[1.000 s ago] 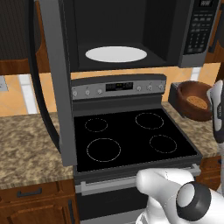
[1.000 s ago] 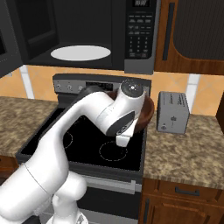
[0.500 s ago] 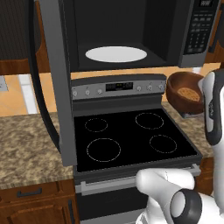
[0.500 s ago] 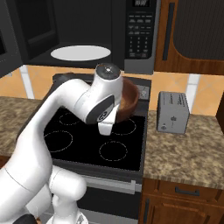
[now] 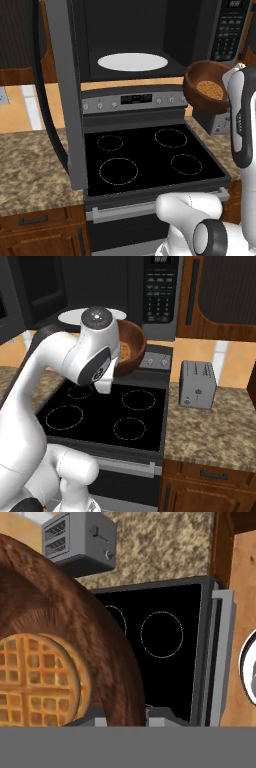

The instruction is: Open the microwave, place the bowl with waffle inside the microwave, then close the microwave door and turn it on.

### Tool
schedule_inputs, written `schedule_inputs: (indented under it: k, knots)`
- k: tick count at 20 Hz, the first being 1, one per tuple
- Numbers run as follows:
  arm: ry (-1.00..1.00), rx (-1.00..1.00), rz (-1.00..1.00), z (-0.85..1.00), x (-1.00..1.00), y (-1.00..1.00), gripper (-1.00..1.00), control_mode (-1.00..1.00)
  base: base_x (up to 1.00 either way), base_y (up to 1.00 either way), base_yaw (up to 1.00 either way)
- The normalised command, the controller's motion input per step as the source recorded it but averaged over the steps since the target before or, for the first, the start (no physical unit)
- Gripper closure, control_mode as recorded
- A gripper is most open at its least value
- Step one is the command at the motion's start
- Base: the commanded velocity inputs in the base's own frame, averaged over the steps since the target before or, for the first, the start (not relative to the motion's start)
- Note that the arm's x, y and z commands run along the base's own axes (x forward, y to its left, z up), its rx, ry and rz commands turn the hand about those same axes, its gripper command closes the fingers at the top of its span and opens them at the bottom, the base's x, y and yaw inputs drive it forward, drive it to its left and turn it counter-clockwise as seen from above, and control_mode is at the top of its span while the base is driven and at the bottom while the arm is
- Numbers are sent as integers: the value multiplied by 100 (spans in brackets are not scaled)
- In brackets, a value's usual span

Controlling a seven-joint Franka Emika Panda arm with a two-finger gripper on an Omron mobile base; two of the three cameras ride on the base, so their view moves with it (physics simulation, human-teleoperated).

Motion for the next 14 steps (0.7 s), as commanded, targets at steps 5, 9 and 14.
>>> schedule_inputs:
  k: [5,9,14]
  knots:
    - [-17,0,0,54,0,35,100,-100,0,0,0]
    - [-9,0,0,63,0,30,100,-100,0,0,0]
    - [-5,0,0,53,0,25,100,-100,0,0,0]
